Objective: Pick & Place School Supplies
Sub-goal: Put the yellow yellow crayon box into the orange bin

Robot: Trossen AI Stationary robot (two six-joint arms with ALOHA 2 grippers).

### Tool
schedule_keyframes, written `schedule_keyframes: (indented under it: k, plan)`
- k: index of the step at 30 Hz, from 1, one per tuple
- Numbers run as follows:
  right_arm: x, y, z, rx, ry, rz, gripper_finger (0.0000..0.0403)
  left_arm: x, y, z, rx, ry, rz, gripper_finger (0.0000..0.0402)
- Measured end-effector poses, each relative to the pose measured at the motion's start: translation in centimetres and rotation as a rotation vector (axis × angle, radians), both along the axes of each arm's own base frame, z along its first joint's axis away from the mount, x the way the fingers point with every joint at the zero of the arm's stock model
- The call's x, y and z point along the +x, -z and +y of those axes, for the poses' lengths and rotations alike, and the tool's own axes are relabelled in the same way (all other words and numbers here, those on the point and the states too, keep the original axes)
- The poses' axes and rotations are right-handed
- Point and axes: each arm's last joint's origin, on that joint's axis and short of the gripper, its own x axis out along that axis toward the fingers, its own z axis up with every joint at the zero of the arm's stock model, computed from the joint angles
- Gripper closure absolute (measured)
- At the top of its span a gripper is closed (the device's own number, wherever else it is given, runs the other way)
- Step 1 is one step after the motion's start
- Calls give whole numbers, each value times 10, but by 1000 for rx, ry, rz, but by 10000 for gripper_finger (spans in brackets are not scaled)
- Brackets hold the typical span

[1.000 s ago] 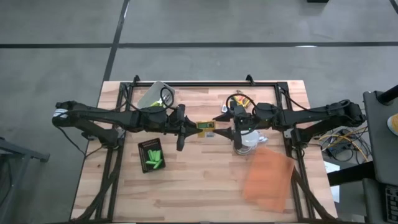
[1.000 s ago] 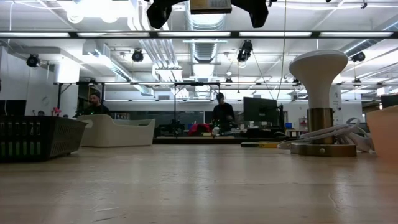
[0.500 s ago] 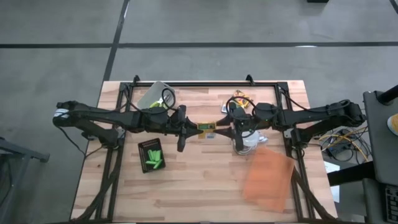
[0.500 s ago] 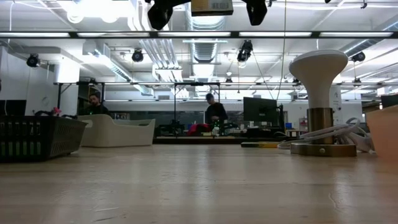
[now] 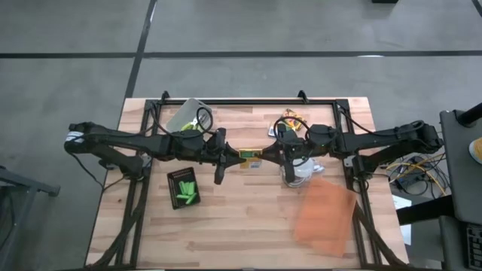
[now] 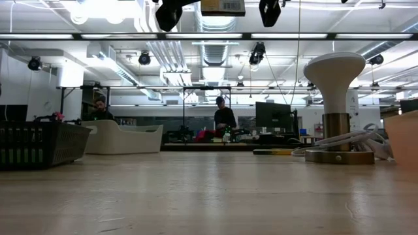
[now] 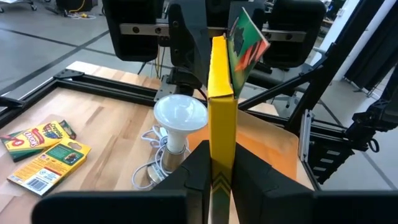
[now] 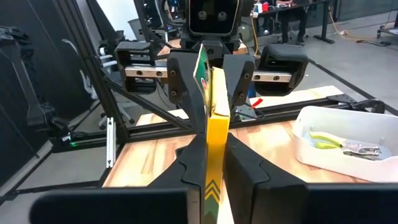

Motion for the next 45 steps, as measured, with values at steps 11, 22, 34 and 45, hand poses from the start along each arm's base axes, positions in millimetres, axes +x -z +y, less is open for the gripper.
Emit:
schedule_keyframes:
  k: [11, 22, 34, 45]
  plan:
    - [0, 0, 0, 4, 0, 1, 366, 0, 0, 0, -2, -1, 1, 349]
    - [0, 0, 0, 3, 6, 2, 365, 0, 0, 2, 4, -71, 4, 337]
    - [0, 1, 0, 4, -3, 7, 365, 0, 0, 2, 9, -77, 3, 259]
    - [0, 1, 0, 4, -6, 8, 365, 0, 0, 3, -16, -84, -2, 179]
